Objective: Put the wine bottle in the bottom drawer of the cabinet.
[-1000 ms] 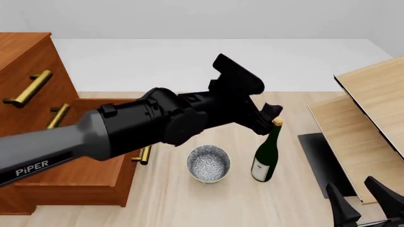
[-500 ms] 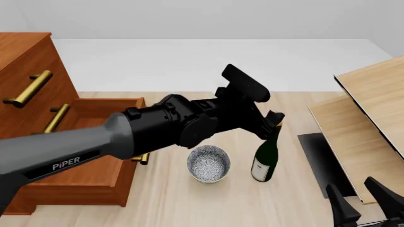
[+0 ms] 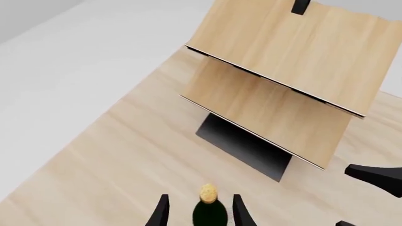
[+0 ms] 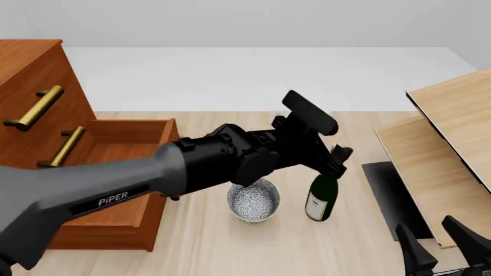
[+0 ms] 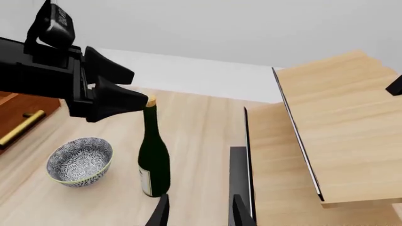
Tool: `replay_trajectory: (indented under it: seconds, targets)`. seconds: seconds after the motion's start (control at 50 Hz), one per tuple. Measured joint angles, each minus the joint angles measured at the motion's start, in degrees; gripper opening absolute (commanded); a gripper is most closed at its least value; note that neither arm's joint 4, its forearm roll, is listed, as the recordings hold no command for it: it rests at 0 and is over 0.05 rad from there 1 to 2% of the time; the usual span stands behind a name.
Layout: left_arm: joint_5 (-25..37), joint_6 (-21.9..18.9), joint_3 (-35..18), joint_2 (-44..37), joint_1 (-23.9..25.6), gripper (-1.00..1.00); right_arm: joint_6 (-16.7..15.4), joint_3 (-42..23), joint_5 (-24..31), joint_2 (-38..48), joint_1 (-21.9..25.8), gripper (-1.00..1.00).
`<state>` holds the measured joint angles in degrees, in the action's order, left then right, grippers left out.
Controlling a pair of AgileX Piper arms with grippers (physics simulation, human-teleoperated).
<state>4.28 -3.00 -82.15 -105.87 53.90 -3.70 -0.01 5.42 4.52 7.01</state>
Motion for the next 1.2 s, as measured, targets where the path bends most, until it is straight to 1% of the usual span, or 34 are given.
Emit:
replay_trajectory:
  seconds: [0.74,1.2]
  targets:
    - [-1.86,1.53,-0.49,-4.47,0.44,1.0,-0.05,0.0,0.95,-0.14,-0.53,1.0]
    - [-2.37,2.03,-1.08,-6.55,0.06,1.0,0.06,0.0,0.17,0.93,-0.75,1.0]
